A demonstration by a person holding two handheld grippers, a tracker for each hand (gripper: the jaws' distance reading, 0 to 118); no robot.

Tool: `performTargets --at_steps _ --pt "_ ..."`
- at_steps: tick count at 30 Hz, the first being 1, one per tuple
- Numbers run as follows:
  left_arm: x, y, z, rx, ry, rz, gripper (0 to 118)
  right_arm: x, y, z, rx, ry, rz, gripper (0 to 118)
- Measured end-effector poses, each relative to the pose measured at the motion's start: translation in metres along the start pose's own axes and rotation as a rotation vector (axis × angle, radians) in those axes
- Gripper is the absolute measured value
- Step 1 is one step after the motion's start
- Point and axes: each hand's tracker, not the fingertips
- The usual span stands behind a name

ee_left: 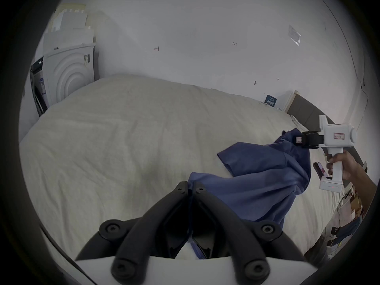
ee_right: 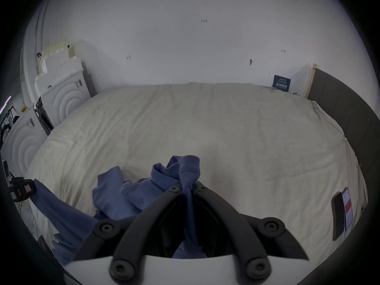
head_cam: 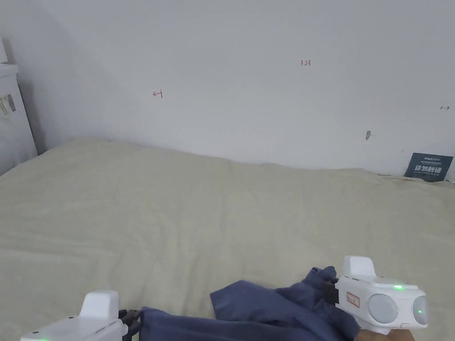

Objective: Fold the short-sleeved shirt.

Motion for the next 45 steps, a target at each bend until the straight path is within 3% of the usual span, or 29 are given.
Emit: performTargets --at_steps 10,16,20,23,29,35,45 --pt "-0.004 0.048 0.016 0.081 0.016 -0.042 0 0.014 0.000 0.083 0.155 -0.092 -0.010 4" --pt "-0.015 0.106 0.029 0.158 0.069 -0.085 0 0.015 0.032 0.119 0.254 -0.172 0.060 4" --pt "-0.022 0.147 0.038 0.211 0.113 -0.086 0 0.013 0.056 0.132 0.335 -0.248 0.052 4" --pt "-0.020 0.173 0.043 0.251 0.143 -0.092 0 0.013 0.076 0.134 0.377 -0.257 -0.016 4" --pt "-0.013 0.224 0.038 0.278 0.177 -0.097 0 0.010 0.123 0.126 0.454 -0.289 -0.045 4" --pt "-0.010 0.268 0.023 0.294 0.221 -0.097 0 0.011 0.173 0.112 0.477 -0.336 0.012 4" --pt "-0.008 0.311 -0.002 0.351 0.249 -0.100 0 0.040 0.223 0.078 0.510 -0.355 -0.029 4"
